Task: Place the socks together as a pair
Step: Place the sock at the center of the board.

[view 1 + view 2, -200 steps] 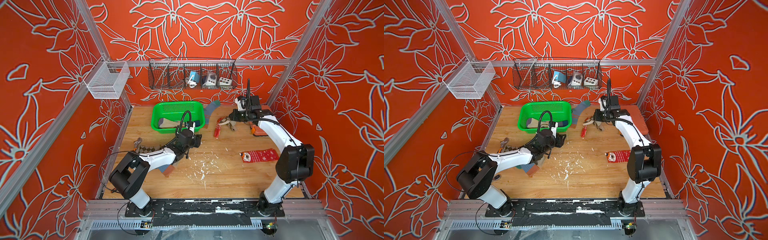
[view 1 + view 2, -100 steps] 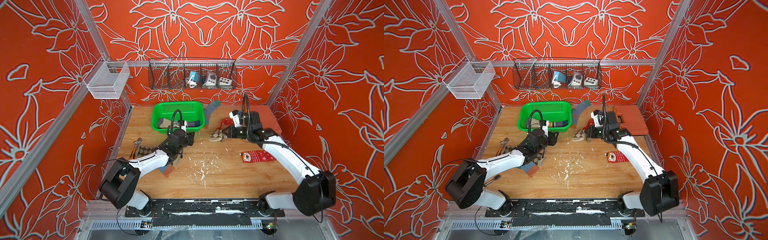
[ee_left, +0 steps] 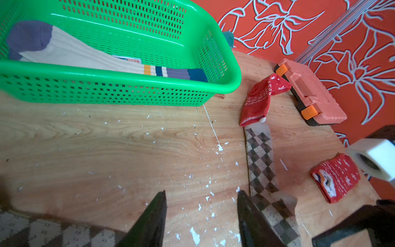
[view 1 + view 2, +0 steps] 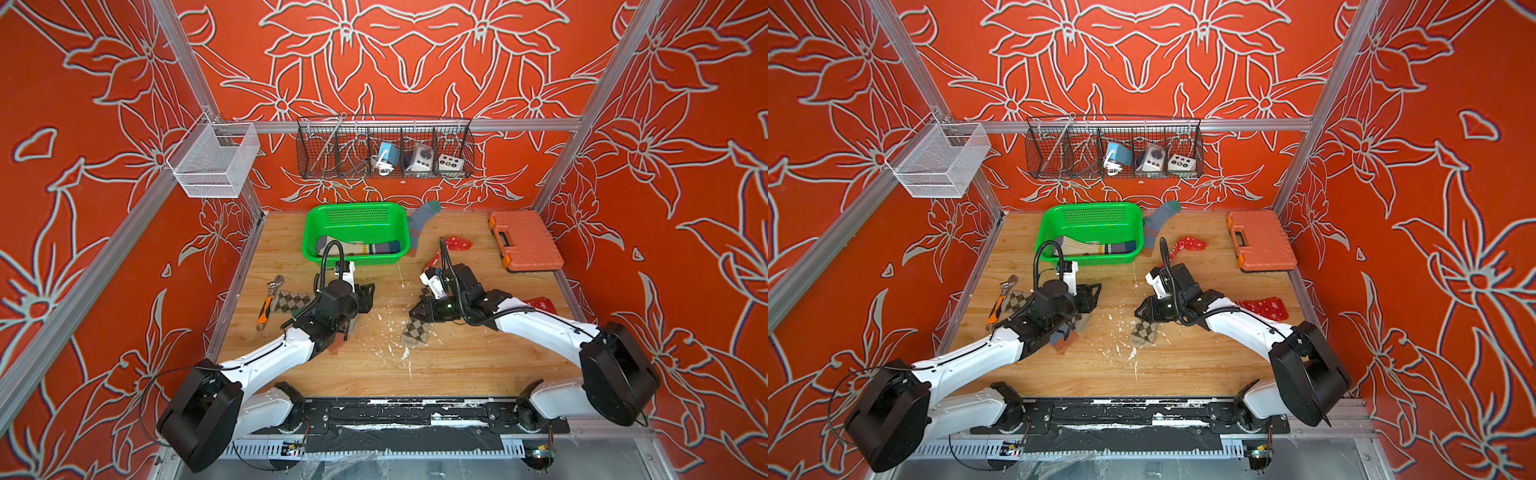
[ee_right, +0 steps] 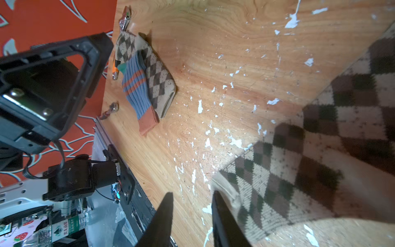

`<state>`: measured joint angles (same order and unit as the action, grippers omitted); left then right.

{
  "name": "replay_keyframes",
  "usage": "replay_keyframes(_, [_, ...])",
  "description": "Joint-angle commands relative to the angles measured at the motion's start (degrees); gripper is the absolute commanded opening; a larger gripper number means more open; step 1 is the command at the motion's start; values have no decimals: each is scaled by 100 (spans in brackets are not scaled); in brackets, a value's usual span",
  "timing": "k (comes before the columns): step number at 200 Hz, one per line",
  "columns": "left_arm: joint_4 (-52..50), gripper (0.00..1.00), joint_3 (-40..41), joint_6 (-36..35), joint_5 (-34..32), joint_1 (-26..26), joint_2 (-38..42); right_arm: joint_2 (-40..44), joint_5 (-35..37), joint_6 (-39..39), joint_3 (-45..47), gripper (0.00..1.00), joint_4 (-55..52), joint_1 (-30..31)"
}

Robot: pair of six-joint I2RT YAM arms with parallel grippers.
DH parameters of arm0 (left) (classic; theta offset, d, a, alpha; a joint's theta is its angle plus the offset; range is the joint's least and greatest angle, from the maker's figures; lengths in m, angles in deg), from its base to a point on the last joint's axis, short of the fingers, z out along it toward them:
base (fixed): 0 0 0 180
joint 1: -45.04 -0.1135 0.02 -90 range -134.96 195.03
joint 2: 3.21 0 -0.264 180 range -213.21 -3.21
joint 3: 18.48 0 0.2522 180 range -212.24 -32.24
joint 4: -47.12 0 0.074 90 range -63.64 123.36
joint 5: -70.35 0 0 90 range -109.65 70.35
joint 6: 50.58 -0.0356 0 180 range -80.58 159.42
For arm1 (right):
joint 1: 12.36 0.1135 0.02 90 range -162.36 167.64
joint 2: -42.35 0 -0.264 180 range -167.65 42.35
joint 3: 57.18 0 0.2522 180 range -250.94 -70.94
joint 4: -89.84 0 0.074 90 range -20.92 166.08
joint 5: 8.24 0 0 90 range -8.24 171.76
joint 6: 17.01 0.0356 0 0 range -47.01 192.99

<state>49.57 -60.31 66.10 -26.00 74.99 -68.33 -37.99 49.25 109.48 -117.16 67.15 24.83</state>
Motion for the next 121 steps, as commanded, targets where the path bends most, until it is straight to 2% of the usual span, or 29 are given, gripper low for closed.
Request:
replay_keyframes(1, [-229, 53, 136, 173, 190, -16, 263, 268, 660, -411, -414, 36, -502, -79])
replay_keyframes(42, [-394, 55, 409, 397, 796, 110, 358, 307, 1704, -1217, -643, 38, -1254, -825])
replay_keyframes(79, [-545, 57, 319, 754, 1168, 920, 47, 36, 1570, -1504, -437, 38, -1201, -1507])
replay_keyframes(121, [-422, 59, 316, 1154, 1547, 1718, -427, 52, 1468, -1531, -268, 38, -1093, -1767])
